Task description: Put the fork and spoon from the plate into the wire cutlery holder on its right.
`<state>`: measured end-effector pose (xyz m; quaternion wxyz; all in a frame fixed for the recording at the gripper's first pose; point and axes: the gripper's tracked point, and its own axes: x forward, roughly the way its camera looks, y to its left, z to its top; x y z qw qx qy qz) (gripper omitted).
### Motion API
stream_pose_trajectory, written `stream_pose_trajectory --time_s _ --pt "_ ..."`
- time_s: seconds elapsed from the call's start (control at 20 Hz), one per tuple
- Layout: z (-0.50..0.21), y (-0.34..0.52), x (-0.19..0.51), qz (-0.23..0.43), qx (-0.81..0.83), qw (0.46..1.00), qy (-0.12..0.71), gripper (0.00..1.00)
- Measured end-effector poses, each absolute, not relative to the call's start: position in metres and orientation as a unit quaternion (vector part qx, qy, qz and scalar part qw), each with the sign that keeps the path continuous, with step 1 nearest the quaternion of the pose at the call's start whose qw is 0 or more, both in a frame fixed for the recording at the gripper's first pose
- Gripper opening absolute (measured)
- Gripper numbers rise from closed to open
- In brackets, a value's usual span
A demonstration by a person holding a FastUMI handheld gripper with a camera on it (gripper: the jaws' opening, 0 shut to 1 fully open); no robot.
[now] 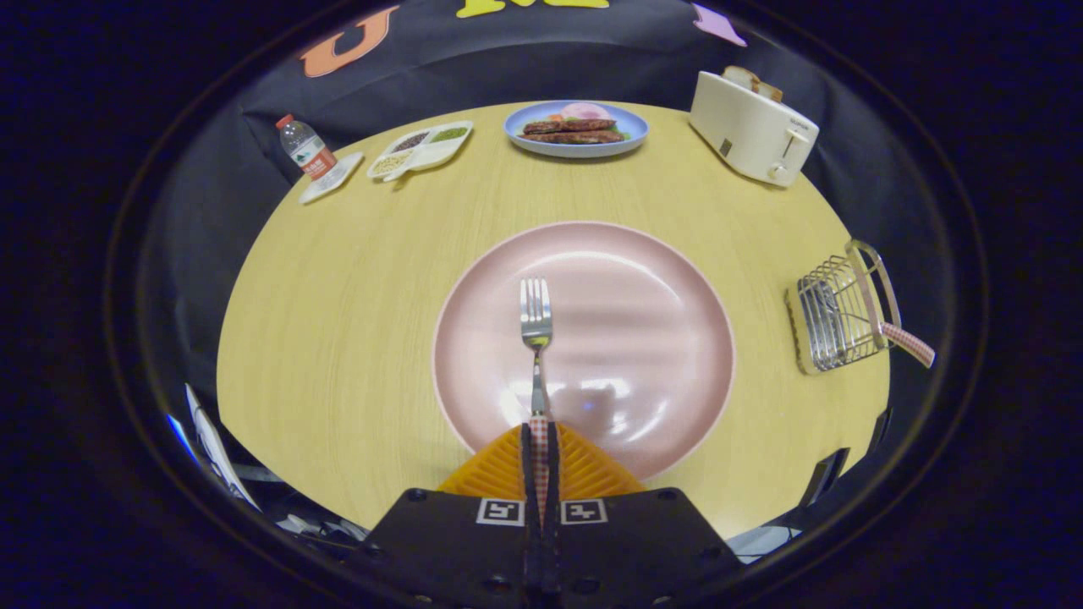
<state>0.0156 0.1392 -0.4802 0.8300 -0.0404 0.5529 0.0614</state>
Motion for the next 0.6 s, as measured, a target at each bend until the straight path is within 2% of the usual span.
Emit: stream_pose_trajectory --time_s 0.6 --pt "-0.398 0.044 0.007 0.042 -0.041 0.853 0.518 0.01"
